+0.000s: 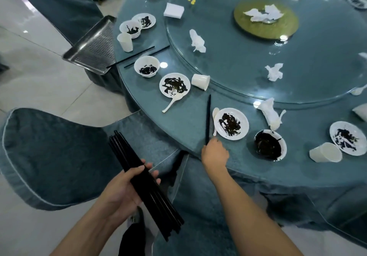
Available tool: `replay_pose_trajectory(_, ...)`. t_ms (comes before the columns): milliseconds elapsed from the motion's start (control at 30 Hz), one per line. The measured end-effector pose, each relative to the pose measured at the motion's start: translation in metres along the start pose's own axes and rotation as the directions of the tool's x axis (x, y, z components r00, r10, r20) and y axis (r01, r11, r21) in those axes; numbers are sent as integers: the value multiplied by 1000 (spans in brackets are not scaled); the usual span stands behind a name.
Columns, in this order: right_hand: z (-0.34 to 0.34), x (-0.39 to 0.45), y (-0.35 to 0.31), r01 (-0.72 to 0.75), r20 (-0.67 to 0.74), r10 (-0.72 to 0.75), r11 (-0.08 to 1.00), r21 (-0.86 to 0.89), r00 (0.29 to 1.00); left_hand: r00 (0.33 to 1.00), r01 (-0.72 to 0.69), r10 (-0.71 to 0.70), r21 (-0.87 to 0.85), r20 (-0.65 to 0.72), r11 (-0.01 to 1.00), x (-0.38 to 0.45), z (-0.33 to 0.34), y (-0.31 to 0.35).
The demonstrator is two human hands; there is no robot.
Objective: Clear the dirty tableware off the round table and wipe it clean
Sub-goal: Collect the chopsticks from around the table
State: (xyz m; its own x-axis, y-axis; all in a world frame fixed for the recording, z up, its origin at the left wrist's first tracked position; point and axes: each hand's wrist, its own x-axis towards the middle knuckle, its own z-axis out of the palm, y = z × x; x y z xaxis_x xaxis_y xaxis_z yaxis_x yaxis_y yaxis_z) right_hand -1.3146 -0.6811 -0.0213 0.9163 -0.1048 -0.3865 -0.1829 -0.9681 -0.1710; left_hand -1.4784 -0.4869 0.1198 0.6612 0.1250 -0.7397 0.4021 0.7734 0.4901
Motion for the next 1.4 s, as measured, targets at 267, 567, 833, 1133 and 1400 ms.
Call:
replay_pose_trajectory(267, -3, -2, 2, -73, 86, 69, 996, 51, 994, 1000, 18, -18, 0, 14, 1000, 9, -7, 18)
replay_pose_trajectory(567, -6, -19, -8, -10, 94, -6, 986, 168, 996, 999, 36, -34, -32, 33, 999, 12, -13, 29)
replay_pose_trajectory(833, -54, -98, -58, 274, 61, -350, 821, 501, 935, 996, 14, -6, -90, 90, 996, 10, -18, 53)
replay_pose_trajectory(1133, -93, -202, -164, 628, 71, -679, 709, 320, 730, 983, -129, 153, -202, 105, 971, -11, -68, 111)
replay_pose_trajectory(1400, -82, -272, -253, 779, -42, -782, 613, 136, 622, 971, -209, 234, -310, 45, 927, -38, -148, 173)
